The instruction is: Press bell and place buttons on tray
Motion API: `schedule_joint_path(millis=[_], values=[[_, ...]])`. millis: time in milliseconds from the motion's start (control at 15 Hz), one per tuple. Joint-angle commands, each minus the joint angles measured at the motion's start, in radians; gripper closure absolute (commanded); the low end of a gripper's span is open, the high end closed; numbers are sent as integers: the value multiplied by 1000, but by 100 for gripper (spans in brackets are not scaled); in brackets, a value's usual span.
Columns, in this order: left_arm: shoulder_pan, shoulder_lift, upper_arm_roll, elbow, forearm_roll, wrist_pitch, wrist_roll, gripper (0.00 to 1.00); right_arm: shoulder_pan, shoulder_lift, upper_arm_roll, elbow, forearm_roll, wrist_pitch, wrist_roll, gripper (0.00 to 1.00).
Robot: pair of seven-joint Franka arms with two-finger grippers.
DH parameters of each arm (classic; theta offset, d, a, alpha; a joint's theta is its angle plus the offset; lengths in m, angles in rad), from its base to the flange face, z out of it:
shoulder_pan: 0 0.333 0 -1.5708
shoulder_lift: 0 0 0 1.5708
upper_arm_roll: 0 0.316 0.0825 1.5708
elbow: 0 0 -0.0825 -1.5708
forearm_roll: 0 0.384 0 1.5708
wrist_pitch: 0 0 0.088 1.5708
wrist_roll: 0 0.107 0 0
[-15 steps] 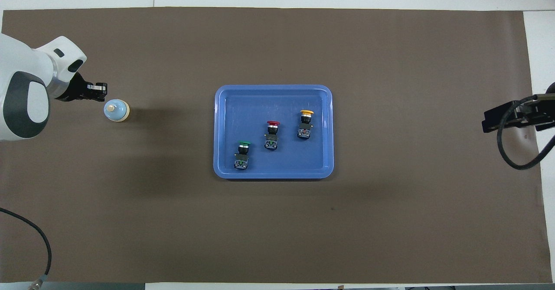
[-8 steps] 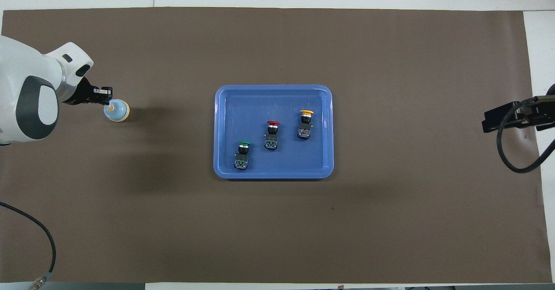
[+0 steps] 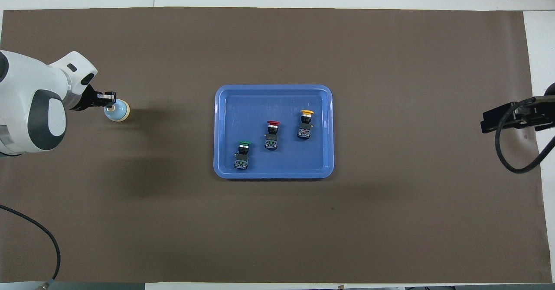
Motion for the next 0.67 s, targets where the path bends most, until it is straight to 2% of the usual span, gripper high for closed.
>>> schedule_joint_path(millis=[0,200,267,333,400,467,533,600], values=[[3,11,5,-11,3,8,-1,100,-23,-21,19,-26,-4,7,-14,0],[3,-41,7,110,3,-208,0,100,-21,-21,19,-26,-4,5,-14,0],[3,-60,7,133,3,-260,0,85,-21,-21,19,-26,-4,5,-14,0],[3,-84,7,144,3,-303,0,60,-21,-21,19,-26,-4,5,-14,0],[3,-109,7,149,3,-330,0,40,-23,-21,19,-26,-4,5,-14,0],[1,-141,7,149,3,-353,0,16,-21,-21,19,-26,-4,5,-14,0],[1,-182,7,150,3,-392,0,0,-21,-21,19,-26,-4,5,-14,0],[1,-236,7,149,3,-438,0,0,-21,-21,19,-26,-4,5,-14,0]])
